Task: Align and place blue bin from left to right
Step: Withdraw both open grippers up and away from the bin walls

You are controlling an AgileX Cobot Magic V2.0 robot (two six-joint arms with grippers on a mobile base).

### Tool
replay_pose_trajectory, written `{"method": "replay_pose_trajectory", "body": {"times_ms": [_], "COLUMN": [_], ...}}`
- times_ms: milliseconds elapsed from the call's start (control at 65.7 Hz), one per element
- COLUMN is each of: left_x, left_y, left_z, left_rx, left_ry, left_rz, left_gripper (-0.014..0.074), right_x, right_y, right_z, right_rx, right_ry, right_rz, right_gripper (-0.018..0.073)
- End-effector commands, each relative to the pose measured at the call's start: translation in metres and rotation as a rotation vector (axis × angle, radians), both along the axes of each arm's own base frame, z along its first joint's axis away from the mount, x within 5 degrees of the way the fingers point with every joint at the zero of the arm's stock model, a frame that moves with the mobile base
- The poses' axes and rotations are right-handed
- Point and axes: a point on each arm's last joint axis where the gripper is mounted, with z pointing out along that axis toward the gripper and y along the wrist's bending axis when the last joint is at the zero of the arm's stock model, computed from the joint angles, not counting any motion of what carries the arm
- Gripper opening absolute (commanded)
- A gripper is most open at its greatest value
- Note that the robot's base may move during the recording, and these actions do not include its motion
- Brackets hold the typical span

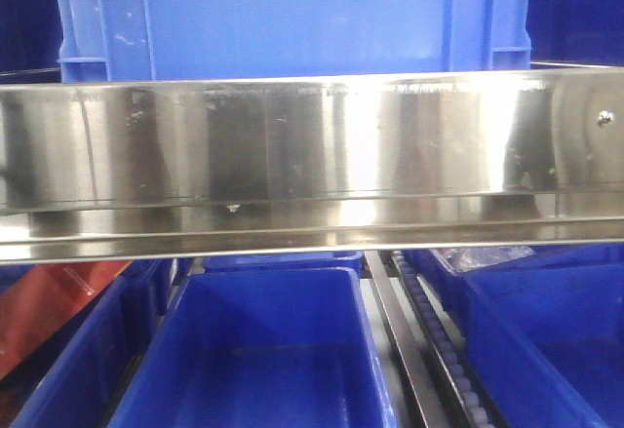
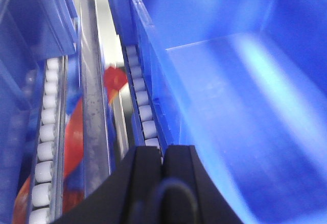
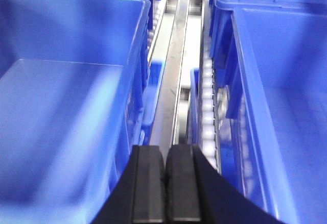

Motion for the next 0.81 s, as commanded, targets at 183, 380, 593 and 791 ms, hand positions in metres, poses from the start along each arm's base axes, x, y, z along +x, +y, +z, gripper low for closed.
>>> {"method": "replay_pose_trajectory", "body": {"times_ms": [183, 380, 593, 791], "left_x": [-0.072, -0.117, -0.143, -0.151], "left_y": [0.012, 0.020, 0.025, 0.027], "left_z": [-0.067, -0.132, -0.185, -0.200], "left_rx": [-0.053, -0.082, -0.119, -0.119], "left_ry": [-0.312, -0.430, -0.429, -0.430], "left_rz": [-0.063, -0.088, -0.089, -0.089], "left_gripper": [-0.0111, -0.0111, -0.0111, -0.0111], "right_x": [-0.062, -0.102, -0.135, -0.144], "right_y": [-0.010, -0.014, -0.018, -0.019], "right_z": [-0.067, -0.124, -0.175, -0.185], "right_rx": [-0.012, -0.008, 0.002, 0.010], "right_ry": [-0.193, -0.237, -0.312, -0.373], "right_rz": [0.003, 0.006, 0.008, 0.008], "right_gripper": [-0.0069, -0.0069, -0.0069, -0.0069]}}
